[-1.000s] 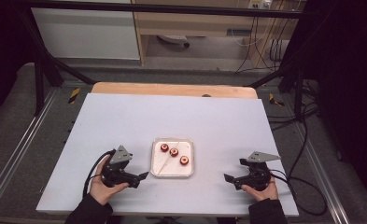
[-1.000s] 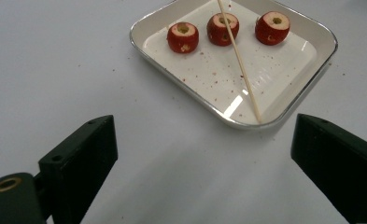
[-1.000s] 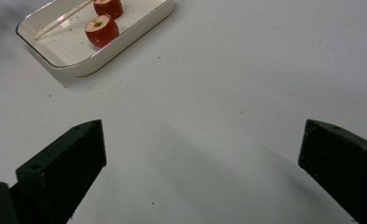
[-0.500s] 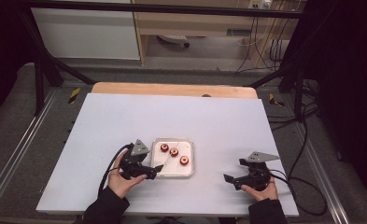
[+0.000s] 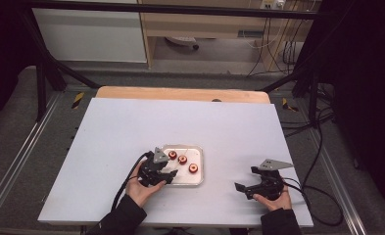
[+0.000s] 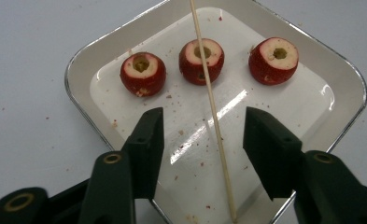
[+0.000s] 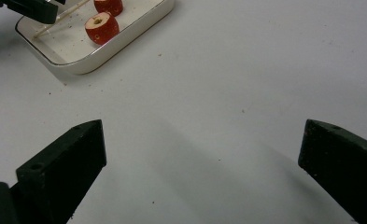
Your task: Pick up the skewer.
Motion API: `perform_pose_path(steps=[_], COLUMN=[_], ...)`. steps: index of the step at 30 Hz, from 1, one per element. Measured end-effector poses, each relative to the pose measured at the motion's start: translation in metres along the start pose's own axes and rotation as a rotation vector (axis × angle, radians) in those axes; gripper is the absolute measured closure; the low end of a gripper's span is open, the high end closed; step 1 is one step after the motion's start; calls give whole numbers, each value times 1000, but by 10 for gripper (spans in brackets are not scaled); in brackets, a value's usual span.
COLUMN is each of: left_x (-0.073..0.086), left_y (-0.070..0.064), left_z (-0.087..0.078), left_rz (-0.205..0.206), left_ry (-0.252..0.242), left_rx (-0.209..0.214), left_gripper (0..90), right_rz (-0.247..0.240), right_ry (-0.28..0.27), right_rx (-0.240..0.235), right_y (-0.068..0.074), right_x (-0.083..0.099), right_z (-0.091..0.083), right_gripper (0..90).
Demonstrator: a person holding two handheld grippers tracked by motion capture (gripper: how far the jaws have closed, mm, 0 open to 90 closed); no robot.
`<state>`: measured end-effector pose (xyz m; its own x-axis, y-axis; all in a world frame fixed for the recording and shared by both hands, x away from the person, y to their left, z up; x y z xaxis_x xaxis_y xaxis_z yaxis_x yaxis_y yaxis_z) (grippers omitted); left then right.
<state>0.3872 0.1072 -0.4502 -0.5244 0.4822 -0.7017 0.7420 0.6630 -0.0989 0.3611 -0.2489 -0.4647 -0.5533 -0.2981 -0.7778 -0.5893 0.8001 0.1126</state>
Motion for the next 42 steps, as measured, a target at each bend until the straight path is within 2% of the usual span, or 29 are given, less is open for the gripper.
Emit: perform_pose_path(steps=[1, 3, 4, 8, 9, 26, 34, 42], left_x=[1, 2, 2, 3, 3, 5, 7, 5], left_y=[0, -1, -1, -2, -3, -9, -8, -6], left_z=[1, 2, 2, 4, 5, 7, 5, -7], left_rz=[0, -6, -9, -22, -23, -38, -52, -25], left_ry=[6, 9, 12, 19, 18, -7, -36, -75], left_rx=[1, -5, -1, 13, 10, -19, -7, 16], left_gripper=[548, 568, 610, 649, 689, 876, 881, 883], right_rz=[-2, -3, 0, -2, -4, -3, -7, -4], right_ry=[0, 1, 2, -1, -2, 2, 4, 3], right_rx=[0, 0, 1, 0, 0, -2, -2, -2], right_y=[0, 0, 0, 0, 0, 0, 0, 1], right_x=[0, 0, 0, 0, 0, 0, 0, 0], right_z=[0, 0, 0, -1, -1, 0, 0, 0], right_gripper=[14, 14, 14, 14, 14, 15, 15, 16])
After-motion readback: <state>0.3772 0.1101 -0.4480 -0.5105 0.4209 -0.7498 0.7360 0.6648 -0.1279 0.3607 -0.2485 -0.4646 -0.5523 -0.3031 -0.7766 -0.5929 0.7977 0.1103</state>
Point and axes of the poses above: each handheld gripper's, and its own axes: z roughly forward along the jaws, x roughly out of its underside, y roughly to its left, the point moved 2 cm from there along z, roughly forward along the jaws, and after that the axes turned 7 degrees about x, right-handed, at the moved point
